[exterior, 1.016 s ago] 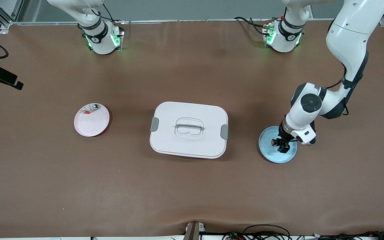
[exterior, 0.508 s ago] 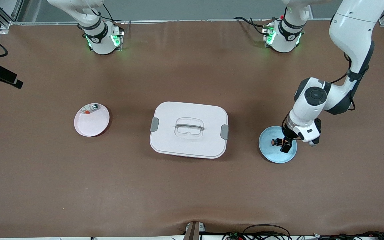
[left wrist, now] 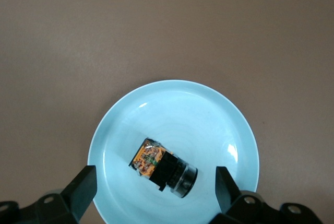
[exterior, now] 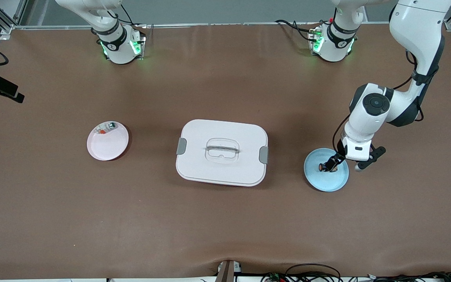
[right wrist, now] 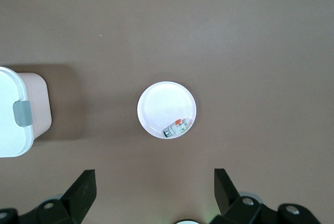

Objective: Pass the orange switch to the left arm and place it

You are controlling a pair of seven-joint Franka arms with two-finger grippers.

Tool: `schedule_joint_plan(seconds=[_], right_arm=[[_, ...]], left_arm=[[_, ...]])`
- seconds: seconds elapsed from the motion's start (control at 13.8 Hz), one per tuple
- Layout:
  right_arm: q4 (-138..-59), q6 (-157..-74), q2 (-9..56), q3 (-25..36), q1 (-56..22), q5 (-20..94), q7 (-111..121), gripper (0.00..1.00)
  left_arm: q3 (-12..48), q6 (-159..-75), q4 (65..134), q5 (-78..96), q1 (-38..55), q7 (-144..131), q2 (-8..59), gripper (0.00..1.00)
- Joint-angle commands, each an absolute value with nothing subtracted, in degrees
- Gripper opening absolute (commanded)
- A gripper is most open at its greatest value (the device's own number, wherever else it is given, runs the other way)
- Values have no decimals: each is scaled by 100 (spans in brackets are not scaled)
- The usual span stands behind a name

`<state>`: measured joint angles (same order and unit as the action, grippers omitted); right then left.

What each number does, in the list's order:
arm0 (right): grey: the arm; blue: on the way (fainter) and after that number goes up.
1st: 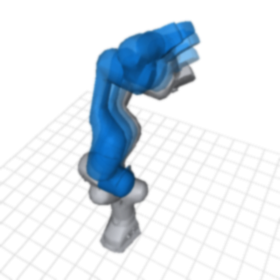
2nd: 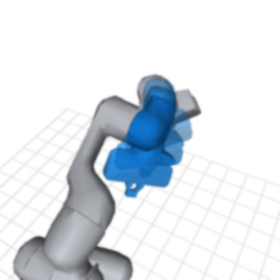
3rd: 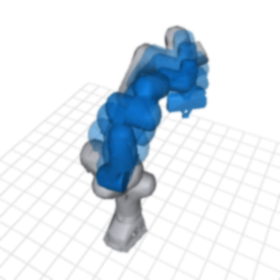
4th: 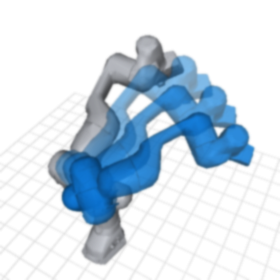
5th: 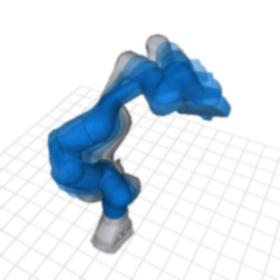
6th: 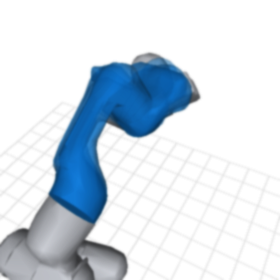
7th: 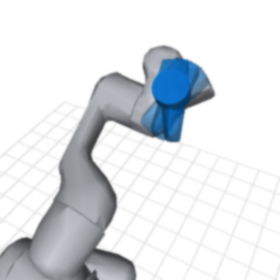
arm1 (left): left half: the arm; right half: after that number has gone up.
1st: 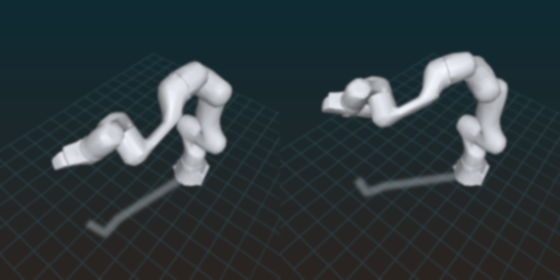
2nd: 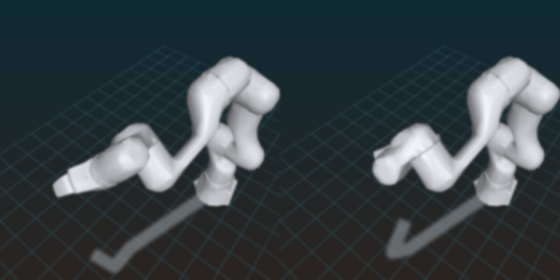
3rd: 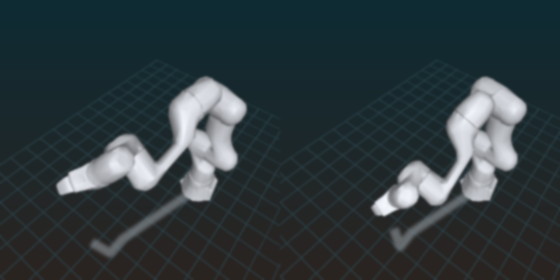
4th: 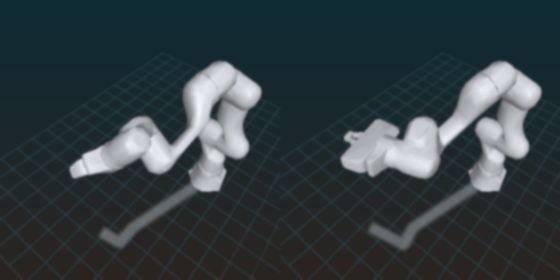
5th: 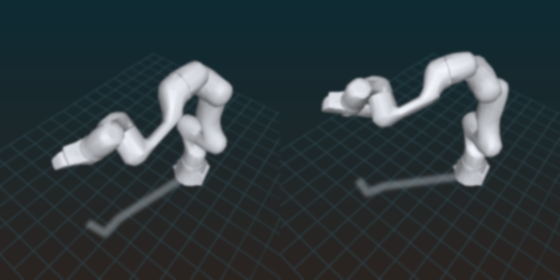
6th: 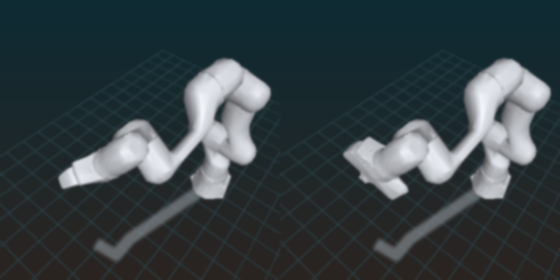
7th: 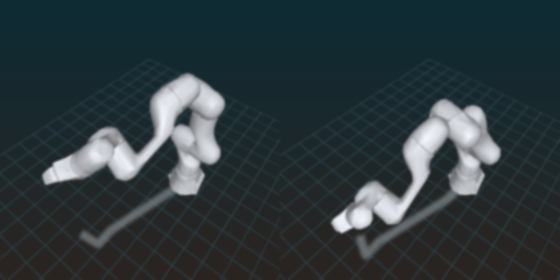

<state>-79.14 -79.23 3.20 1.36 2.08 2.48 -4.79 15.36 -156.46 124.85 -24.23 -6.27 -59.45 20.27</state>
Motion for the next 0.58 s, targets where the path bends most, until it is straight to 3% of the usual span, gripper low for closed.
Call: schedule_joint_plan(seconds=[0.0,0.51], right_arm=[[-8068,-8059,167,53,308,228,-360,100],[-8139,-8226,158,35,281,202,-238,100]], left_arm=[[1485,-15697,12691,-2058,-624,-5022,1784,100],[1319,-14953,12621,-689,-572,-2553,1539,100]])
